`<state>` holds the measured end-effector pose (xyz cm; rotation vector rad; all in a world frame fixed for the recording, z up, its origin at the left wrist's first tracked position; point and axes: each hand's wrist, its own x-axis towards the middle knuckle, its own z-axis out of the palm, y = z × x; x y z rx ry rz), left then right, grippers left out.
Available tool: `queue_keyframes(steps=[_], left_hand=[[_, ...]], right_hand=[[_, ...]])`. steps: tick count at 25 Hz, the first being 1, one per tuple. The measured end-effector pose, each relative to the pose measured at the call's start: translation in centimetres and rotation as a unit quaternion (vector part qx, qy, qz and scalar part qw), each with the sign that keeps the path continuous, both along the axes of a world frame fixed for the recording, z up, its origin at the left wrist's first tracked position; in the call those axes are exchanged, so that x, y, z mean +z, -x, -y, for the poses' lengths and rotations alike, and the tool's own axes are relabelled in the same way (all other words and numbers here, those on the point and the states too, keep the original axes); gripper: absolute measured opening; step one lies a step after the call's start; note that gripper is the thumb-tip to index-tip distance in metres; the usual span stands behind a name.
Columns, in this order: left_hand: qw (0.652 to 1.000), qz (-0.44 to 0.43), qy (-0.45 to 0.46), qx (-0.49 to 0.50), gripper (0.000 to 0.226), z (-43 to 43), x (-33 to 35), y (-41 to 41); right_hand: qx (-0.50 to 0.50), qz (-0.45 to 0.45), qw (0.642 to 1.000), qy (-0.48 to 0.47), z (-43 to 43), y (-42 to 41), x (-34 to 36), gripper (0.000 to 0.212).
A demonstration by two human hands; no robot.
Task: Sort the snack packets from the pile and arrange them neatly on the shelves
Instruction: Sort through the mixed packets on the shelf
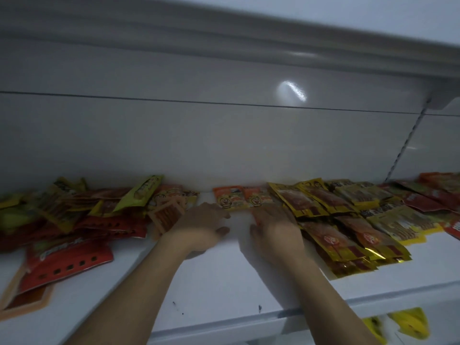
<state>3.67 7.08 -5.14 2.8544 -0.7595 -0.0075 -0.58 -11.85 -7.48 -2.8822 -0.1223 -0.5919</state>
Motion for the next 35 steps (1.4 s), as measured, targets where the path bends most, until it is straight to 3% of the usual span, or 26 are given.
queue_keyframes(steps=[3,7,10,12,14,17,23,27,33,35], left_hand=[[0.998,0.033,0.019,0.046,0.048,-2.9,0.0,1.5],[0.993,0.094,0.041,0.054,0.04,-6.7,0.4,4.0],[0.987,0.144,0.025,0.068,0.047,-8.8,1.0,5.1],[0.981,0.171,0.005,0.09,0.056,-9.5,1.8,4.9],[0.98,0.162,-0.031,0.114,0.051,-9.2,3.1,3.8],[0.97,0.183,-0.127,0.1,0.044,-7.3,4.9,1.0],[0.95,0.103,-0.27,0.122,0.046,-7.7,4.3,-5.7],[0.962,0.018,-0.254,0.101,0.047,-8.3,4.2,-8.5],[0.962,-0.019,-0.243,0.127,0.057,-8.5,3.8,-10.6],[0.966,-0.011,-0.217,0.138,0.053,-8.5,3.8,-10.8]], right_hand=[[0.03,0.023,0.999,-0.013,-2.4,-1.0,2.3,0.04],[0.099,-0.107,0.989,-0.018,-7.5,-3.1,4.6,0.043],[0.131,-0.121,0.983,-0.032,-10.8,-5.0,5.0,0.039],[0.122,-0.12,0.984,-0.057,-12.0,-6.1,4.7,0.035],[0.106,-0.109,0.986,-0.064,-12.8,-7.0,3.7,0.034],[0.091,-0.113,0.989,-0.007,-13.5,-8.7,0.6,0.035],[0.121,-0.099,0.987,0.023,-12.8,-7.5,0.1,0.054],[0.121,-0.135,0.983,0.034,-12.8,-8.0,0.1,0.051],[0.136,-0.12,0.983,0.005,-12.5,-7.7,1.4,0.099],[0.135,-0.116,0.984,-0.011,-12.5,-7.6,1.6,0.102]])
